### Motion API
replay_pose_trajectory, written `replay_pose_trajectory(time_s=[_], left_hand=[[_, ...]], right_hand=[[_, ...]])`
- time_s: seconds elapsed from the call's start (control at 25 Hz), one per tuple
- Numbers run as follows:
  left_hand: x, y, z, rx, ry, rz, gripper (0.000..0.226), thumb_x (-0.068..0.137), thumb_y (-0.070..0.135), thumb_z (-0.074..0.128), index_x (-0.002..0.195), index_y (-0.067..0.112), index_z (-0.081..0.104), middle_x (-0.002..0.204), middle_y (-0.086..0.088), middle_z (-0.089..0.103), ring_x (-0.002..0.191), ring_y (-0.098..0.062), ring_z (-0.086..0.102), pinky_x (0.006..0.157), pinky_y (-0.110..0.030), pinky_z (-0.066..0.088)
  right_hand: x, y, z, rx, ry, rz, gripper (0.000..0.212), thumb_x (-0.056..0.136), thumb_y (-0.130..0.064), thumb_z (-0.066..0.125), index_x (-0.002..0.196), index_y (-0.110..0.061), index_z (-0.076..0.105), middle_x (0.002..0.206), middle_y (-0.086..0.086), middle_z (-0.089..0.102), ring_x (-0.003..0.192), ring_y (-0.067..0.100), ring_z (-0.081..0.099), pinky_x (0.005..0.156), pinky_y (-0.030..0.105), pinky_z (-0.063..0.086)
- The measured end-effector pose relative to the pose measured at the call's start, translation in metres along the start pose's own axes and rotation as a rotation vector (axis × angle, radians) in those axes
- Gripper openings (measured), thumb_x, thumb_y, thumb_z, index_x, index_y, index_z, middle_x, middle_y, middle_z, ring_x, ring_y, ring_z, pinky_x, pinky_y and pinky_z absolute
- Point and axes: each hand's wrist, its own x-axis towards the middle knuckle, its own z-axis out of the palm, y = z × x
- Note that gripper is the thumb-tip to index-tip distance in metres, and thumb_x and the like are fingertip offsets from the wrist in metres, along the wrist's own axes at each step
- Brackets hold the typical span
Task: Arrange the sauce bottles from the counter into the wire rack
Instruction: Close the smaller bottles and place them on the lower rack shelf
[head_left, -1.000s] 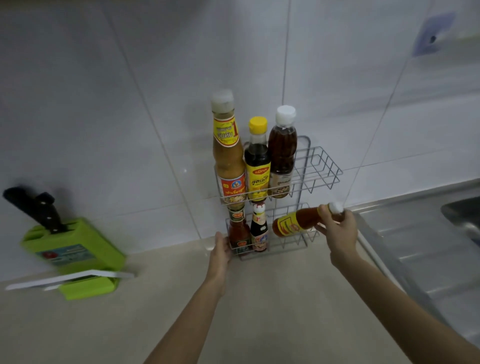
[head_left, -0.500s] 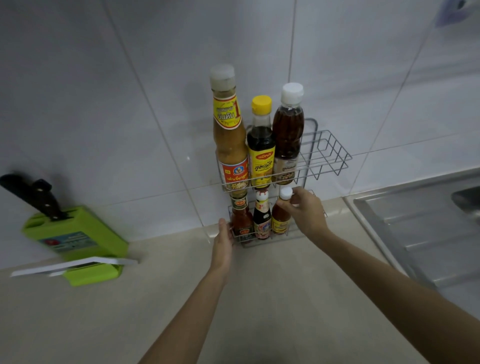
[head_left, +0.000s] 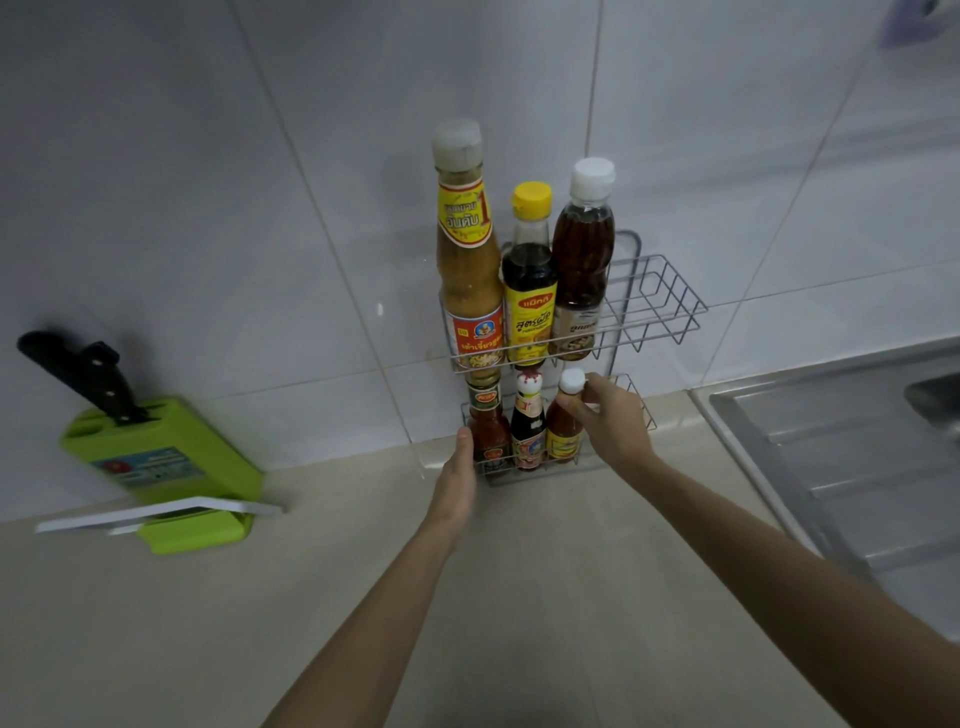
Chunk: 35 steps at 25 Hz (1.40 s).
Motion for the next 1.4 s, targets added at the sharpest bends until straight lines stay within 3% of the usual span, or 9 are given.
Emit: replay_pose_trajectory(time_s=[0.2,0.4,0.48,0.6,0.84,0.96,1.04,1.24,1.4], left_hand=[[-0.005,0.009,-0.001,-0.027,-0.054,-0.016,0.067,0.093,0.065,0.014,0.149,0.031,0.021,0.157,0.002,0.030,0.145,-0.017,0.026,0.119,-0.041,0.019],[-0.018,0.016,-0.026,-0.033,-0.015,-0.061,0.070,0.094,0.063,0.016,0.152,0.025,0.008,0.161,-0.005,0.016,0.147,-0.019,0.019,0.121,-0.044,0.021],[-0.031,0.005,-0.033,-0.010,-0.004,-0.067,0.065,0.097,0.057,0.024,0.150,0.019,0.021,0.156,-0.007,0.029,0.142,-0.020,0.032,0.119,-0.041,0.027],[-0.069,-0.034,-0.028,0.090,-0.018,-0.031,0.026,0.098,0.035,0.046,0.115,0.017,0.054,0.124,-0.012,0.059,0.109,-0.016,0.058,0.099,-0.031,0.042],[-0.136,-0.108,0.003,0.273,-0.153,0.079,0.022,0.093,0.008,0.056,0.114,0.005,0.059,0.110,-0.020,0.068,0.108,-0.030,0.064,0.103,-0.041,0.048],[-0.151,-0.123,0.013,0.389,-0.235,0.164,0.027,0.090,-0.007,0.052,0.115,-0.002,0.058,0.111,-0.019,0.066,0.106,-0.028,0.063,0.096,-0.027,0.048],[-0.171,-0.134,0.021,0.492,-0.371,0.216,0.035,0.085,-0.012,0.052,0.118,-0.002,0.056,0.116,-0.014,0.063,0.108,-0.023,0.060,0.092,-0.016,0.045],[-0.209,-0.158,0.048,0.581,-0.591,0.303,0.063,0.069,0.010,0.076,0.127,0.018,0.053,0.128,0.001,0.058,0.119,-0.010,0.055,0.104,-0.024,0.044],[-0.223,-0.163,0.070,0.510,-0.456,0.310,0.051,0.070,0.018,0.080,0.116,0.020,0.059,0.114,0.004,0.065,0.106,-0.010,0.062,0.095,-0.023,0.047]], right_hand=[[0.004,-0.007,-0.008,-0.002,-0.079,0.049,0.037,0.084,-0.027,0.070,0.114,-0.007,0.063,0.107,0.012,0.071,0.096,0.022,0.062,0.076,0.029,0.045],[0.002,-0.008,-0.031,0.085,-0.196,0.149,0.063,0.086,-0.023,0.069,0.141,-0.009,0.042,0.133,0.011,0.059,0.123,0.025,0.054,0.104,0.038,0.042],[-0.022,0.000,-0.035,0.085,-0.137,0.149,0.053,0.087,-0.021,0.066,0.134,-0.004,0.049,0.129,0.014,0.062,0.119,0.024,0.058,0.100,0.033,0.044],[-0.086,0.026,-0.036,0.056,-0.110,0.114,0.029,0.089,-0.014,0.063,0.116,-0.003,0.062,0.110,0.013,0.070,0.104,0.023,0.066,0.089,0.024,0.047],[-0.207,0.080,-0.062,-0.107,-0.137,0.136,0.015,0.088,-0.016,0.064,0.102,-0.010,0.067,0.092,0.006,0.072,0.087,0.019,0.067,0.079,0.028,0.054],[-0.232,0.085,-0.077,-0.231,-0.208,0.119,0.015,0.089,-0.019,0.062,0.101,-0.012,0.067,0.096,0.004,0.071,0.081,0.015,0.062,0.073,0.023,0.046],[-0.256,0.086,-0.089,-0.361,-0.384,0.078,0.019,0.089,-0.027,0.061,0.103,-0.015,0.065,0.100,0.003,0.068,0.085,0.016,0.061,0.072,0.021,0.042],[-0.303,0.096,-0.086,-0.604,-0.636,0.069,0.059,0.072,-0.051,0.068,0.121,-0.022,0.053,0.116,0.000,0.051,0.105,0.022,0.054,0.083,0.030,0.045],[-0.323,0.102,-0.082,-0.694,-0.650,0.025,0.045,0.082,-0.032,0.064,0.120,-0.014,0.049,0.122,0.009,0.049,0.109,0.028,0.053,0.084,0.034,0.044]])
